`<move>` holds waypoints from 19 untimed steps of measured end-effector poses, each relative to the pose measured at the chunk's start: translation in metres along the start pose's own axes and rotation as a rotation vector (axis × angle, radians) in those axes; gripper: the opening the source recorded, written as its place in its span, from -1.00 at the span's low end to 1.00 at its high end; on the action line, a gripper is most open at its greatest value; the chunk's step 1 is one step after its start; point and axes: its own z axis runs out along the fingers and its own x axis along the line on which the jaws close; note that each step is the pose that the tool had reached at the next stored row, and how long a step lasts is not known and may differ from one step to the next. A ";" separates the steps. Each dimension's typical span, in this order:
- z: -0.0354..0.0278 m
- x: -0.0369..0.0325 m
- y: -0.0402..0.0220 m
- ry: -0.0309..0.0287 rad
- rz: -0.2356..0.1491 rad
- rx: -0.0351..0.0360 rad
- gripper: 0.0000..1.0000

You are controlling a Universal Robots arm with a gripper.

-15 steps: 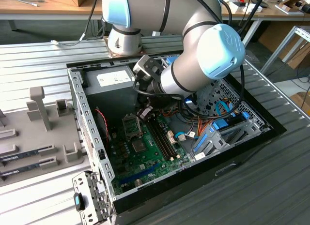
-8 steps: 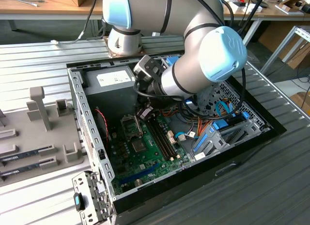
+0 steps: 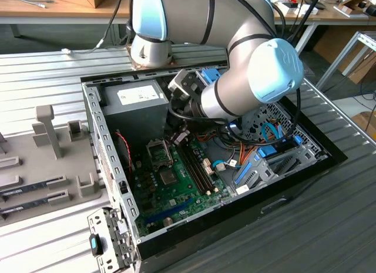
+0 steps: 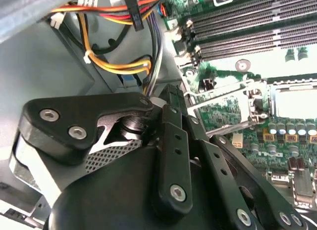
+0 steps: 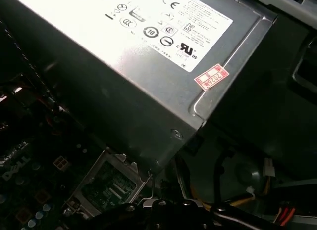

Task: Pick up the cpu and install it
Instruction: 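Close the cpu cover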

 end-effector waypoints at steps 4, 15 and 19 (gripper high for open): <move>0.0066 0.0010 -0.0033 -0.0055 -0.002 -0.0072 -0.79; 0.0167 0.0043 -0.0066 -0.0190 -0.006 -0.0246 -0.79; 0.0185 0.0065 -0.0057 -0.0234 -0.007 -0.0302 -0.79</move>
